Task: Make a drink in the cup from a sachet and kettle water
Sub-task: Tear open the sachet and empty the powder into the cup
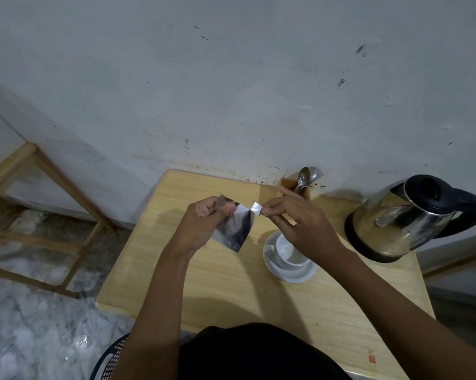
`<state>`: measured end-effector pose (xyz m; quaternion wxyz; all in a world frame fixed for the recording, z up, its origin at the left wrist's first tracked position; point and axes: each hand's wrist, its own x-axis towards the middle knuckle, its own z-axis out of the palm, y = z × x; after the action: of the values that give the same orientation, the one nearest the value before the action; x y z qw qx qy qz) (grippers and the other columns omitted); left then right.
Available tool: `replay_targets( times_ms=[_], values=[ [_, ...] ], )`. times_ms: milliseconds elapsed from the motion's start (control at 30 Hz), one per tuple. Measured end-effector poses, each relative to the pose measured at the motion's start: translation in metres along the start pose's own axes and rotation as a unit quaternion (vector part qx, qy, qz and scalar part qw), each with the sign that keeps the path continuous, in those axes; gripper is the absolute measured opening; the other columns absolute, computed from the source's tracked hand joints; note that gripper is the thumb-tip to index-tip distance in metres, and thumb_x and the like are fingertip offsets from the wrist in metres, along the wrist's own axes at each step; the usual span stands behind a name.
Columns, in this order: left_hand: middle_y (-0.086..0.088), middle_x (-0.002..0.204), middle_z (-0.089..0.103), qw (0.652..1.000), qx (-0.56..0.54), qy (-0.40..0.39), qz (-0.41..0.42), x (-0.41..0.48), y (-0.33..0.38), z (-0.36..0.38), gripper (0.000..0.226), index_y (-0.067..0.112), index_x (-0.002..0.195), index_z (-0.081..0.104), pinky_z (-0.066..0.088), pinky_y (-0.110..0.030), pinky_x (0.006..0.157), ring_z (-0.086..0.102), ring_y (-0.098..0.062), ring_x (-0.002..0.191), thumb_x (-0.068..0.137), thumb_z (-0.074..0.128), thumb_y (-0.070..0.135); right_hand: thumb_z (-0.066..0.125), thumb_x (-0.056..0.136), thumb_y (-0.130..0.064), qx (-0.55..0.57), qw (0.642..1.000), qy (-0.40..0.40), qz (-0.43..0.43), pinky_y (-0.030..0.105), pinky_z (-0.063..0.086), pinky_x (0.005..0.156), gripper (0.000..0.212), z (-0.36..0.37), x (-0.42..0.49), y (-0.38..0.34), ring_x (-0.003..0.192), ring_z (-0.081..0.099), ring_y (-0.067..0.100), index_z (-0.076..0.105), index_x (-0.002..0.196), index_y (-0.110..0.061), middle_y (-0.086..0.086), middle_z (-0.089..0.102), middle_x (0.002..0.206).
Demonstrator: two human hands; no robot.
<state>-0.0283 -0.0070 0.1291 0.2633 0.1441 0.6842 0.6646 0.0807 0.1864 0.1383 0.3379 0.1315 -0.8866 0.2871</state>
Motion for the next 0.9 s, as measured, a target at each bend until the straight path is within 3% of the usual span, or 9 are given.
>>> replay_targets(
  times_ms=[167, 300, 367, 433, 500, 600, 667, 800, 900],
  values=[
    [-0.001, 0.083, 0.072, 1.000, 0.002, 0.017, 0.000, 0.002, -0.007, -0.001, 0.011, 0.010, 0.091, 0.073, 0.050, -0.017, 0.071, 0.064, -0.009, 0.078, 0.088, 0.065, 0.017, 0.069, 0.085, -0.003, 0.020, 0.999, 0.031, 0.032, 0.028, 0.049, 0.099, 0.003, 0.004, -0.009, -0.002, 0.090, 0.067, 0.013, 0.070, 0.088, -0.004, 0.006, 0.074, 0.088],
    [-0.007, 0.081, 0.064, 0.999, 0.005, 0.038, -0.004, 0.002, -0.018, -0.015, 0.021, 0.000, 0.091, 0.068, 0.042, -0.028, 0.069, 0.055, -0.015, 0.076, 0.089, 0.063, 0.020, 0.070, 0.080, 0.009, 0.012, 0.988, 0.082, 0.131, 0.012, 0.047, 0.088, 0.012, -0.002, -0.020, -0.004, 0.098, 0.061, -0.009, 0.071, 0.085, -0.002, -0.007, 0.068, 0.090],
    [-0.006, 0.080, 0.062, 0.999, -0.003, 0.048, -0.004, 0.000, -0.022, -0.023, 0.018, 0.003, 0.091, 0.068, 0.042, -0.027, 0.066, 0.054, -0.015, 0.074, 0.090, 0.062, 0.020, 0.069, 0.082, 0.008, 0.029, 0.975, 0.098, 0.195, 0.006, 0.044, 0.083, 0.019, -0.008, -0.022, -0.006, 0.095, 0.060, -0.016, 0.070, 0.086, -0.011, -0.019, 0.067, 0.088],
    [-0.005, 0.080, 0.063, 0.998, -0.019, 0.053, -0.009, -0.003, -0.024, -0.027, 0.016, 0.007, 0.090, 0.069, 0.044, -0.024, 0.065, 0.056, -0.015, 0.073, 0.090, 0.061, 0.021, 0.070, 0.086, -0.001, 0.074, 0.953, 0.096, 0.276, 0.007, 0.046, 0.081, 0.026, -0.013, -0.021, -0.008, 0.091, 0.063, -0.011, 0.066, 0.085, -0.028, -0.028, 0.068, 0.081],
    [-0.001, 0.079, 0.067, 0.998, -0.037, 0.051, -0.013, -0.006, -0.026, -0.030, 0.013, 0.011, 0.088, 0.069, 0.047, -0.020, 0.065, 0.059, -0.012, 0.072, 0.090, 0.062, 0.022, 0.069, 0.088, -0.011, 0.117, 0.924, 0.067, 0.357, 0.010, 0.049, 0.077, 0.021, -0.010, -0.020, -0.006, 0.085, 0.066, -0.007, 0.065, 0.085, -0.032, -0.025, 0.070, 0.079],
    [0.002, 0.080, 0.071, 0.997, -0.044, 0.056, -0.019, -0.012, -0.028, -0.034, 0.011, 0.016, 0.084, 0.070, 0.050, -0.019, 0.069, 0.063, -0.010, 0.074, 0.089, 0.063, 0.022, 0.068, 0.090, -0.017, 0.159, 0.881, 0.009, 0.446, 0.015, 0.049, 0.071, 0.009, 0.008, -0.021, 0.004, 0.077, 0.068, -0.001, 0.067, 0.098, -0.019, -0.013, 0.073, 0.075],
    [0.001, 0.083, 0.073, 0.997, -0.043, 0.058, -0.027, -0.016, -0.030, -0.035, 0.010, 0.017, 0.084, 0.071, 0.050, -0.024, 0.074, 0.065, -0.012, 0.077, 0.089, 0.064, 0.023, 0.068, 0.090, -0.020, 0.136, 0.871, -0.043, 0.470, 0.016, 0.048, 0.069, 0.017, 0.027, -0.024, 0.011, 0.079, 0.069, 0.007, 0.065, 0.107, -0.016, -0.006, 0.074, 0.083],
    [0.000, 0.087, 0.074, 0.995, -0.049, 0.073, -0.044, -0.024, -0.035, -0.037, 0.010, 0.018, 0.084, 0.071, 0.049, -0.028, 0.078, 0.067, -0.014, 0.083, 0.088, 0.065, 0.025, 0.064, 0.092, -0.021, 0.093, 0.863, -0.140, 0.476, 0.016, 0.043, 0.062, 0.009, 0.076, -0.022, 0.023, 0.075, 0.064, 0.009, 0.070, 0.095, -0.016, -0.001, 0.071, 0.087],
    [-0.002, 0.090, 0.075, 0.992, -0.056, 0.095, -0.052, -0.028, -0.039, -0.037, 0.010, 0.020, 0.085, 0.072, 0.050, -0.029, 0.078, 0.068, -0.017, 0.088, 0.087, 0.066, 0.026, 0.060, 0.094, -0.020, 0.065, 0.844, -0.204, 0.492, 0.022, 0.044, 0.068, 0.014, 0.109, -0.020, 0.033, 0.082, 0.061, 0.011, 0.071, 0.098, -0.014, 0.003, 0.072, 0.099]
  ],
)
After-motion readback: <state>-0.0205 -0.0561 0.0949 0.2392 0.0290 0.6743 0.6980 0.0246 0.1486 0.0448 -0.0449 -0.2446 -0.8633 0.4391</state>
